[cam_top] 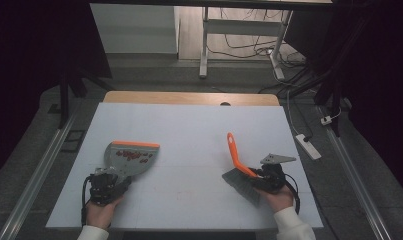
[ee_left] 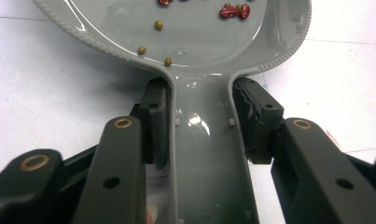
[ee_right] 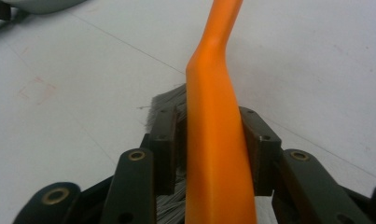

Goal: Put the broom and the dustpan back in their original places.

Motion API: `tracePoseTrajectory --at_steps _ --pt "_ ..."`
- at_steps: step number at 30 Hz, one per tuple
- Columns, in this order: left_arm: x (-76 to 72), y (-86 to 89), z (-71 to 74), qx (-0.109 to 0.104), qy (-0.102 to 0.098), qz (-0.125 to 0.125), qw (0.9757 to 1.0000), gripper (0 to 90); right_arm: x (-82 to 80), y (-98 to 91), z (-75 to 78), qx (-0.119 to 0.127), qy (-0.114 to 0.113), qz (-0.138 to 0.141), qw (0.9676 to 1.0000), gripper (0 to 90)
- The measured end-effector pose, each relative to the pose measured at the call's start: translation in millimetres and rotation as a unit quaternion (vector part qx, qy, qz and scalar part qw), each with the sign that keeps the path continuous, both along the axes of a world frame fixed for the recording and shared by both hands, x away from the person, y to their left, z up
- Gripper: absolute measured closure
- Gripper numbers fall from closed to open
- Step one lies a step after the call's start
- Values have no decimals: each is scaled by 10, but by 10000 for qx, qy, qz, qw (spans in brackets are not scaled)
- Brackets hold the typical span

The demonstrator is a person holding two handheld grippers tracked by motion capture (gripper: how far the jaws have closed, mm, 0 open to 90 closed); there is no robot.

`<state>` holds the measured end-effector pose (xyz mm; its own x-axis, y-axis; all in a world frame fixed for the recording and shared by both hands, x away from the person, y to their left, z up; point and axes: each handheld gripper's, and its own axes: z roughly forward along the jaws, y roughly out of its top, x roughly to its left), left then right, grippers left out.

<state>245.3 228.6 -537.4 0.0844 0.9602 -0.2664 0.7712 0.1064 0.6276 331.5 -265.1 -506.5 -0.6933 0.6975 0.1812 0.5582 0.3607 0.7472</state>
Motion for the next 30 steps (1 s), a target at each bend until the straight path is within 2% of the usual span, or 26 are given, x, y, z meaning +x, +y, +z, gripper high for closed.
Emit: tracePoseTrajectory --at_steps 3,6,10,17,19,25,27,30 --pt "-2 0 6 -6 -13 -29 10000 551 37 -11 -31 -15 124 -63 9999 562" --pt "0 -1 16 -18 -21 -95 10000 467 76 1 -80 -207 266 -98 9994 500" --pt "-5 -12 28 48 11 -134 9999 381 94 4 -91 -278 252 -134 9992 471" --pt "-64 13 89 257 -85 -83 9996 275 115 8 -114 -456 293 -272 9982 410" --pt "-99 37 124 332 -141 -142 9992 269 100 24 -105 -660 124 -307 9973 387" --pt "-192 93 265 723 -412 -401 9957 261 52 39 -46 -745 -213 -393 9962 381" --pt "-206 112 303 771 -500 -596 9940 261 41 36 -16 -711 -333 -369 9962 385" --pt "-198 122 338 720 -613 -901 9914 265 17 42 20 -618 -478 -219 9967 393"
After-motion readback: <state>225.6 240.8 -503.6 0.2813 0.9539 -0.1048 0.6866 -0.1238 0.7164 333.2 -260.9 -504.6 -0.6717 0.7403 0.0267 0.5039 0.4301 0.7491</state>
